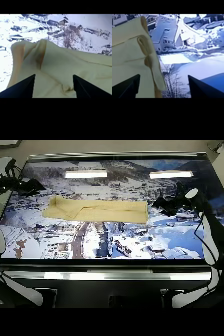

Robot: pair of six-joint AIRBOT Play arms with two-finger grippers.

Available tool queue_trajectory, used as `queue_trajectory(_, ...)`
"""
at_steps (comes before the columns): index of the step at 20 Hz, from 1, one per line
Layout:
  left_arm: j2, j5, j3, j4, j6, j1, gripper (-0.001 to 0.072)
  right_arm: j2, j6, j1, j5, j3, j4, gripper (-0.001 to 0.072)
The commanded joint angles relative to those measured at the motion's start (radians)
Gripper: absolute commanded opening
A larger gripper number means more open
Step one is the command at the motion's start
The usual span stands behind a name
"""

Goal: Fold the clothes and pants, and hang the long-sleeved shirts on hangers.

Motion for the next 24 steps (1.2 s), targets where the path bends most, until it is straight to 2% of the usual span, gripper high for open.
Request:
queue_trajectory(1, 0.08, -0.093, 0.002, 0.121, -0.031, -0.032, 0.0563, -0.047, -0.12, -0.015, 0.033, 0.001, 0.127, 0.0702)
queue_trajectory(8, 0.114, -0.171, 0.002, 0.121, -0.07, -0.056, 0.0562, -0.124, -0.197, -0.015, 0.011, 0.001, 0.243, 0.0701)
queue_trajectory(16, 0.113, -0.171, 0.002, 0.121, -0.07, -0.087, 0.0561, -0.175, -0.17, 0.082, 0.009, 0.001, 0.273, 0.0677)
queue_trajectory(18, 0.113, -0.171, 0.002, 0.121, -0.07, -0.087, 0.0561, -0.178, -0.158, 0.117, 0.002, 0.001, 0.27, 0.0635)
queue_trajectory(20, 0.113, -0.171, 0.002, 0.121, -0.07, -0.087, 0.0559, -0.178, -0.154, 0.141, -0.018, 0.001, 0.27, 0.0454)
queue_trajectory(21, 0.114, -0.171, 0.002, 0.121, -0.071, -0.087, 0.055, -0.178, -0.154, 0.145, -0.029, 0.001, 0.27, 0.0247)
queue_trajectory(22, 0.114, -0.171, 0.002, 0.12, -0.071, -0.087, 0.0494, -0.177, -0.154, 0.145, -0.032, 0.001, 0.279, 0.0075)
queue_trajectory(23, 0.113, -0.171, 0.002, 0.114, -0.071, -0.087, 0.0361, -0.173, -0.154, 0.144, -0.032, 0.001, 0.282, 0.0027)
queue_trajectory(24, 0.113, -0.171, 0.002, 0.11, -0.079, -0.087, 0.0155, -0.162, -0.155, 0.144, -0.032, 0.001, 0.281, 0.0026)
